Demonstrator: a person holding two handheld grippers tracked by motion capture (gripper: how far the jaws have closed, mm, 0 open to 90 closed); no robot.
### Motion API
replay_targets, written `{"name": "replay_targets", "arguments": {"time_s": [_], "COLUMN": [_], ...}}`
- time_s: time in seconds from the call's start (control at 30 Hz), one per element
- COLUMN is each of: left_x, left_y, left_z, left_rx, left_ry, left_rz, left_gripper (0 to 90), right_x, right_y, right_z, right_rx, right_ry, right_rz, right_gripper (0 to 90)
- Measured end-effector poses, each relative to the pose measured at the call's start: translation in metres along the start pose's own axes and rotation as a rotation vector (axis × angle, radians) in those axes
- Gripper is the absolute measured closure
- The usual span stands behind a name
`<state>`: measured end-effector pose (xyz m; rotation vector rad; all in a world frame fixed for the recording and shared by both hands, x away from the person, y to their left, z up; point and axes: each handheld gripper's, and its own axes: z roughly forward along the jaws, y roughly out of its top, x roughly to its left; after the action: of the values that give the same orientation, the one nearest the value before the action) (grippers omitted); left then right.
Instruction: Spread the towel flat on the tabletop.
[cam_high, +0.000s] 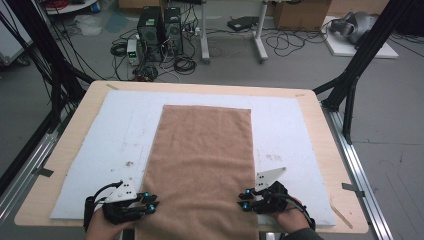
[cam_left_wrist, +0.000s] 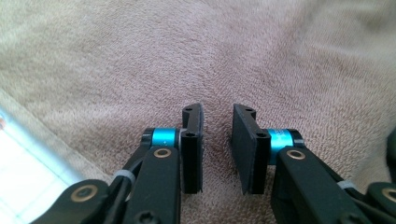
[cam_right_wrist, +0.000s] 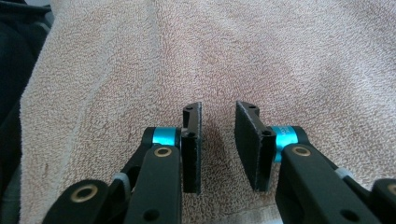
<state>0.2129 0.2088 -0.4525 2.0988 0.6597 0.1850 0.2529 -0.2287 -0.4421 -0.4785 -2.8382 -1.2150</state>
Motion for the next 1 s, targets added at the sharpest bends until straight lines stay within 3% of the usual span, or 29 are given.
{"name": "replay_targets", "arguments": {"time_s": [0.13, 0.2, 0.4, 0.57, 0.83, 1.0], "left_x": [0.0, 0.002, 0.016, 0.034, 0.054, 0.06], "left_y": [0.004, 0.009, 0.028, 0.038, 0.061, 0.076], "left_z": [0.001, 0.002, 0.002, 0.006, 0.01, 0.011], "left_rx": [0.002, -0.004, -0.049, -0.059, -0.076, -0.073], "left_ry": [0.002, 0.036, 0.074, 0.118, 0.161, 0.171], "left_rz": [-0.01, -0.017, -0.038, -0.065, -0.085, -0.061], "left_gripper": [70.6, 61.7, 45.6, 35.1, 27.1, 27.5], "right_x": [0.002, 0.001, -0.008, -0.03, -0.051, -0.065], "right_y": [0.002, 0.006, 0.025, 0.037, 0.059, 0.064], "right_z": [-0.001, -0.001, -0.004, -0.009, -0.013, -0.01], "right_rx": [0.018, 0.002, -0.04, -0.092, -0.175, -0.173], "right_ry": [0.014, 0.015, -0.08, -0.147, -0.249, -0.256], "right_rz": [-0.015, -0.005, -0.009, 0.045, 0.06, 0.096], "right_gripper": [71.0, 62.1, 41.1, 28.1, 25.9, 25.7]}}
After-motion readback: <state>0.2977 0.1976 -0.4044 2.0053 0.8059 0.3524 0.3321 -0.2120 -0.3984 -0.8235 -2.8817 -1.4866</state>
